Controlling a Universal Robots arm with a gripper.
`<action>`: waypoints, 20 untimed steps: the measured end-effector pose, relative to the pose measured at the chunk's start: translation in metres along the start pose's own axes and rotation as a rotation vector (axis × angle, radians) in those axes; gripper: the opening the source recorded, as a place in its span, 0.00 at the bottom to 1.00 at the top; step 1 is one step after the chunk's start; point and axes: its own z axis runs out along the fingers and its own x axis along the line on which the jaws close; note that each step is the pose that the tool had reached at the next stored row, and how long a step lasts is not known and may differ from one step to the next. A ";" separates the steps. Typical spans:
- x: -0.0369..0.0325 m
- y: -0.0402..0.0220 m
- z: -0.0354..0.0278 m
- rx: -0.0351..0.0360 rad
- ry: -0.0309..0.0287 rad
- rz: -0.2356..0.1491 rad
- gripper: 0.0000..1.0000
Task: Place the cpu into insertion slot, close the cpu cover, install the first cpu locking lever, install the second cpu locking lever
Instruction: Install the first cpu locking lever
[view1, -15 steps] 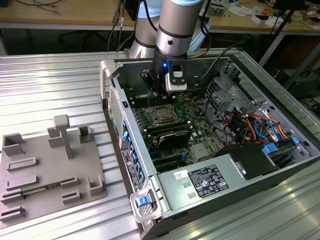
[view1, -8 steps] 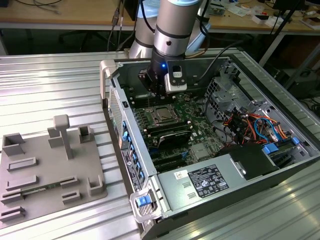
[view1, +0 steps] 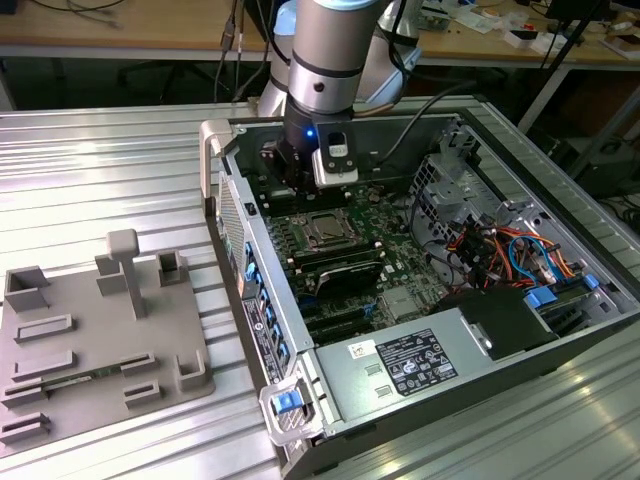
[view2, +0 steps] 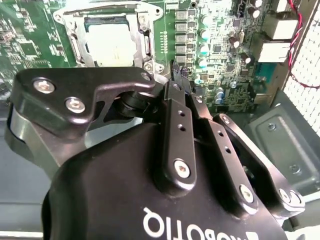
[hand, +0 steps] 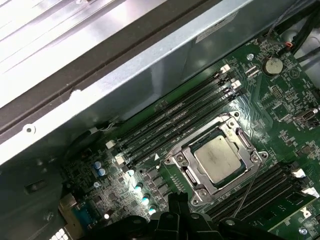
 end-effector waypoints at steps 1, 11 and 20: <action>0.0001 -0.0001 0.0001 -0.0005 0.0009 -0.019 0.11; 0.0109 0.0030 0.0012 -0.0023 0.0035 -0.077 0.11; 0.0138 0.0066 0.0037 -0.0093 0.0103 -0.162 0.11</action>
